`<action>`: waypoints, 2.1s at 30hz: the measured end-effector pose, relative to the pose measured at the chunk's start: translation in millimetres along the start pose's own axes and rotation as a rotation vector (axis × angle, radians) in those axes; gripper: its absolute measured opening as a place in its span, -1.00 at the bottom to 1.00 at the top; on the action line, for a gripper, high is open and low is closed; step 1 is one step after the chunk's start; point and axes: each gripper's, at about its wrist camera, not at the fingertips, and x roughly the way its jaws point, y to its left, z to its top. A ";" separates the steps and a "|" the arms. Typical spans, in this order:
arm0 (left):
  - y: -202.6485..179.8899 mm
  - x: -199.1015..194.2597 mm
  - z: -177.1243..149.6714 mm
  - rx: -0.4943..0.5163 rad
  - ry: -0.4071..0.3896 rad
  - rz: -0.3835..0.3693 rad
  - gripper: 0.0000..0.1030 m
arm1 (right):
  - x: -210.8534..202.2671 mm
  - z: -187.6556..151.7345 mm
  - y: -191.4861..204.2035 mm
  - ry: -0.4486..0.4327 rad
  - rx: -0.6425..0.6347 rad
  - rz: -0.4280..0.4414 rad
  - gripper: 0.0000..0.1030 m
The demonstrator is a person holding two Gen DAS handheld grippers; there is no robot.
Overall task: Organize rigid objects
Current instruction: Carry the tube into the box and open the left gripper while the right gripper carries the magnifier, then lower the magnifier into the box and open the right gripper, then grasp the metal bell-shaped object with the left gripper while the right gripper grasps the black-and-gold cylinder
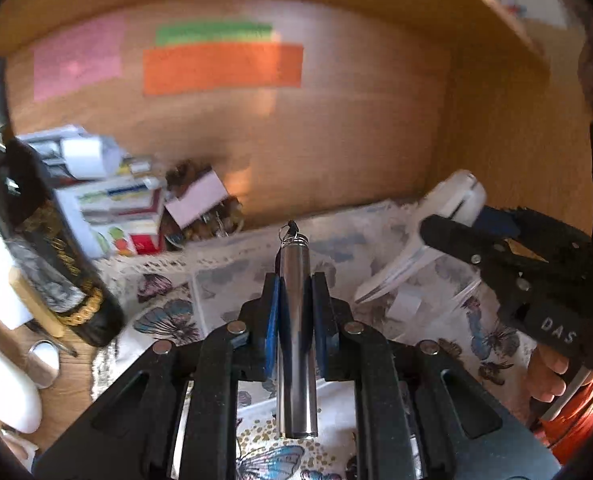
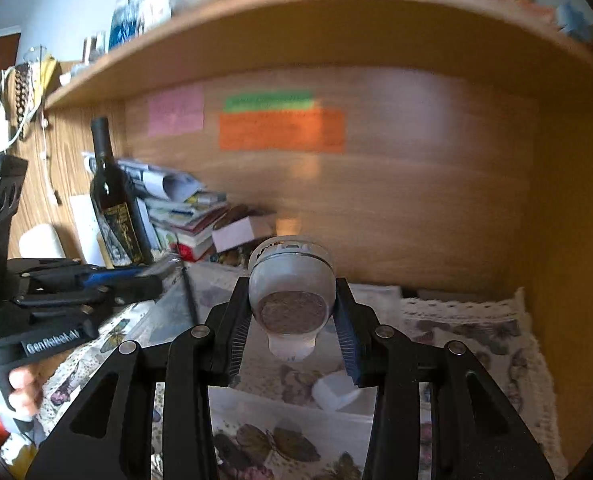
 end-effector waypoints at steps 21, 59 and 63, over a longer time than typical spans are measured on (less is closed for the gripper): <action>-3.3 53.9 -20.0 0.018 0.154 -0.006 -0.40 | 59.9 -38.3 -35.6 0.328 0.024 -0.041 -0.28; -30.2 -34.8 -98.6 0.023 0.102 0.025 0.88 | -29.4 -93.2 -1.4 0.176 -0.030 -0.042 0.64; -34.7 -22.3 -112.3 0.019 0.170 -0.031 0.55 | -16.1 -109.1 4.8 0.223 -0.050 0.009 0.49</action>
